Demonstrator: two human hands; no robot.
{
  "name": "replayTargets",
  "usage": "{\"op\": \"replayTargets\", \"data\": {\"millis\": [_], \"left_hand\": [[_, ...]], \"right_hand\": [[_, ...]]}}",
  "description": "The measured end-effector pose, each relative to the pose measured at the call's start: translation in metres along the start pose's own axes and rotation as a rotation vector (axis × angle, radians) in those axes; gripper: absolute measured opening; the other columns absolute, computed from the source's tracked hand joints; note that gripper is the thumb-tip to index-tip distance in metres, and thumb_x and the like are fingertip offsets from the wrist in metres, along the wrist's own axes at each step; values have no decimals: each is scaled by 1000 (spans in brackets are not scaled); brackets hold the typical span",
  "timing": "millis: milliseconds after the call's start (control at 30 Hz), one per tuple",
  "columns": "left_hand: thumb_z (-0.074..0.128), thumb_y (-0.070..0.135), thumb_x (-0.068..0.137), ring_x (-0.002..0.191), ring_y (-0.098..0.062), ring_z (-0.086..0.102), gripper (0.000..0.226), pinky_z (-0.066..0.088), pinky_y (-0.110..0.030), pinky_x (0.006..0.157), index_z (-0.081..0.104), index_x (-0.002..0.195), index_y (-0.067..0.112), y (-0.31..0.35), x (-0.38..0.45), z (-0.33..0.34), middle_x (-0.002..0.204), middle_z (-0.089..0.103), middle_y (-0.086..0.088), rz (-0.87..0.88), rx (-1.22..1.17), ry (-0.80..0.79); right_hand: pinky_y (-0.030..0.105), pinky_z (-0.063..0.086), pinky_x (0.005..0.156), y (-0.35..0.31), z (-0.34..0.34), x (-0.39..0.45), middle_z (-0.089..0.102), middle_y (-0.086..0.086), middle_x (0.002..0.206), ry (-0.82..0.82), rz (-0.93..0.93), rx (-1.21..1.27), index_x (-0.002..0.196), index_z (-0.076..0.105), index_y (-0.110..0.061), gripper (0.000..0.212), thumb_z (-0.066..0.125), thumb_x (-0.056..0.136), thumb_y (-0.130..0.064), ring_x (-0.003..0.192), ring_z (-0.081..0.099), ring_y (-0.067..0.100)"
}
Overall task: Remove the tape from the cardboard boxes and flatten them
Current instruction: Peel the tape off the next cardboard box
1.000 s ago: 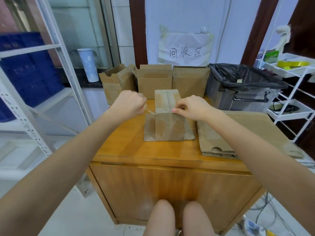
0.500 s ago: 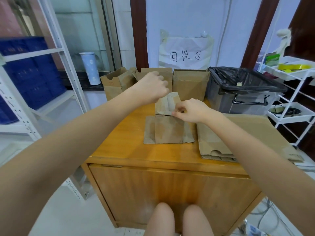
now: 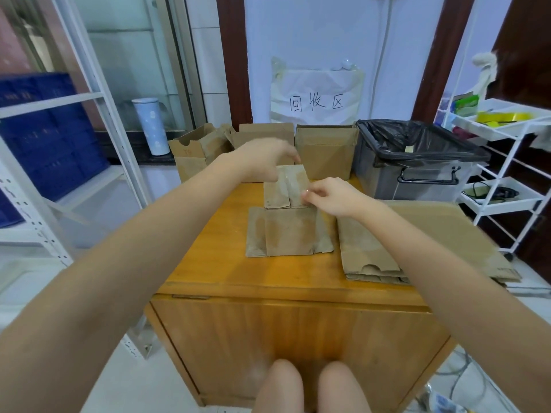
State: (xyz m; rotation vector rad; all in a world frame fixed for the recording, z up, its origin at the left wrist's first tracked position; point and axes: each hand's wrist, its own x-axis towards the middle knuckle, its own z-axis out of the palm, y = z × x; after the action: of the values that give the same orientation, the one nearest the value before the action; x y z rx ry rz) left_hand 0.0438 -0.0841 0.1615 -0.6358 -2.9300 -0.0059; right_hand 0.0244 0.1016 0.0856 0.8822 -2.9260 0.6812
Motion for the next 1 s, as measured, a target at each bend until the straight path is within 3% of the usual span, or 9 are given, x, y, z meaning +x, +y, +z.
{"op": "replayTargets", "data": {"millis": [100,200,267,400,600,767,833,900,1000], "left_hand": [[60,-6,81,117,-10,52,62,40,-20,95,50,137,20,-9,-13,8,135,50,7,-53,-430,-168],[73,7,81,118,-2,50,57,37,-16,100,54,132,24,-12,-21,19,128,55,11,-72,-753,-121],[76,18,80,114,0,53,54,40,-11,96,56,130,20,-11,-21,32,125,59,10,-99,-848,-87],[71,28,85,108,-4,57,42,44,-5,84,63,125,14,-3,-12,59,119,63,6,-148,-873,59],[68,14,88,82,-1,58,21,47,-9,75,67,108,9,6,-1,80,91,64,5,-195,-904,240],[73,13,84,75,-8,60,11,50,-17,72,67,93,9,11,8,90,80,64,4,-241,-847,298],[73,13,84,72,-5,57,10,47,-12,68,64,88,12,13,8,94,77,62,6,-268,-852,334],[72,13,84,71,-4,55,13,45,-12,66,60,87,14,15,7,99,77,59,7,-284,-883,378],[68,13,87,78,-11,56,14,46,-16,70,55,85,18,14,4,106,81,60,5,-273,-924,396]], "right_hand": [[33,48,78,5,-1,0,69,4,93,18,10,111,96,72,-17,37,41,100,-37,78,58,17],[28,43,70,5,0,2,62,-6,78,35,17,140,94,71,-15,36,41,101,-35,69,52,10],[28,41,68,5,1,3,56,-6,69,49,33,149,92,69,-12,36,42,101,-34,64,49,10],[39,50,69,4,1,2,58,-3,70,49,49,193,91,71,-15,34,43,100,-33,70,55,18],[42,59,75,3,-1,-2,58,14,76,26,53,285,92,72,-19,33,45,100,-35,86,60,33],[36,56,74,8,0,-3,50,-11,60,13,53,338,83,70,-23,28,54,94,-43,75,55,13],[27,51,85,10,2,-3,63,-19,78,25,14,299,84,69,-23,23,69,83,-46,90,61,6],[25,45,95,12,6,-2,65,-15,99,57,-15,234,92,69,-18,27,79,75,-38,107,60,7],[32,46,99,11,17,-5,64,-8,103,193,-52,220,99,67,-16,27,79,76,-25,107,58,10]]}}
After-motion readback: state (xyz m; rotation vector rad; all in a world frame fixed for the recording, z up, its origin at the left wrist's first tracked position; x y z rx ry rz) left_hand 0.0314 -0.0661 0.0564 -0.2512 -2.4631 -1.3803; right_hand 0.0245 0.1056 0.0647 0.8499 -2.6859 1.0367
